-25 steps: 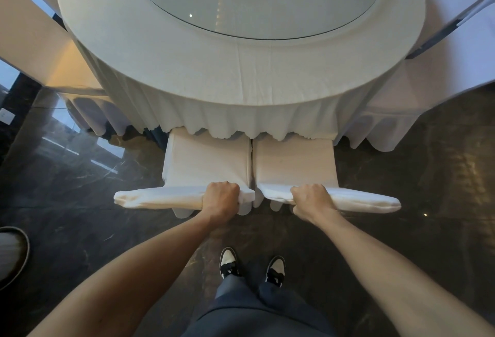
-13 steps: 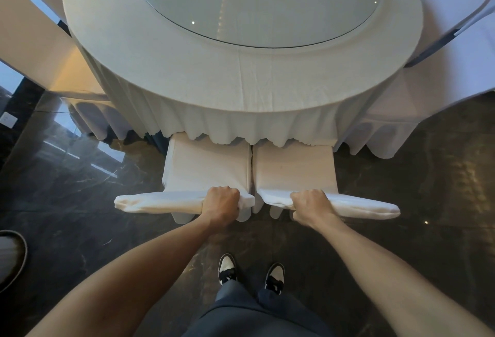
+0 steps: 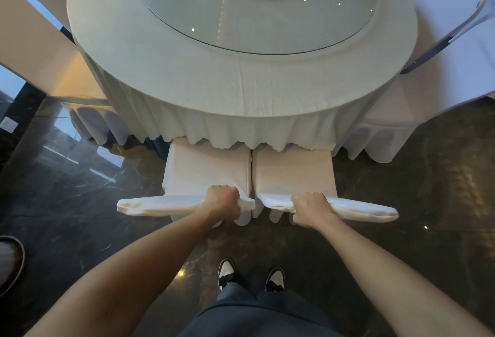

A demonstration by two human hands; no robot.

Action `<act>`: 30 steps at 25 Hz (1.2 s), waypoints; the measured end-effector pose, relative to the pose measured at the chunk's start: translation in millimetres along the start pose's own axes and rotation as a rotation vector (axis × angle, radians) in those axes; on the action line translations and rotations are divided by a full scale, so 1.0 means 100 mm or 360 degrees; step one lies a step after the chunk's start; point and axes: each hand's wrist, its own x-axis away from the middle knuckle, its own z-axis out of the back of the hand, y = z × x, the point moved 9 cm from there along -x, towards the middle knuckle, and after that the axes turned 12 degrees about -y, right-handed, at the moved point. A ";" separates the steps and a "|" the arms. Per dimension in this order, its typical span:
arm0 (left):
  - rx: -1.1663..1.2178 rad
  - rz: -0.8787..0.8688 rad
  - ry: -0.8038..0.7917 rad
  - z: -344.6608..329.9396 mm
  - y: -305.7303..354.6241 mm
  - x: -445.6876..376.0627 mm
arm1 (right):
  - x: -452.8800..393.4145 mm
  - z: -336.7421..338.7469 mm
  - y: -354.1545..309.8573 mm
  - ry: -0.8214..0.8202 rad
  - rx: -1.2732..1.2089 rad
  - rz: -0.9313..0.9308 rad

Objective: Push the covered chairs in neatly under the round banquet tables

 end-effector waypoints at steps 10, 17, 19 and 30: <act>0.0381 -0.0175 -0.0345 -0.10 -0.19 -0.13 | 0.12 -0.01 0.00 0.0030 -0.0360 -0.0093; 0.0158 -0.0177 -0.0269 -0.19 -0.10 -0.07 | 0.14 -0.02 -0.10 0.0026 -0.0365 0.0000; 0.0139 -0.0126 -0.0262 -0.21 -0.07 -0.04 | 0.13 -0.02 -0.10 -0.0065 -0.0386 0.0062; 0.0479 -0.0102 -0.0455 0.01 -0.15 0.10 | 0.14 0.22 -0.09 -0.0711 -0.0426 0.0185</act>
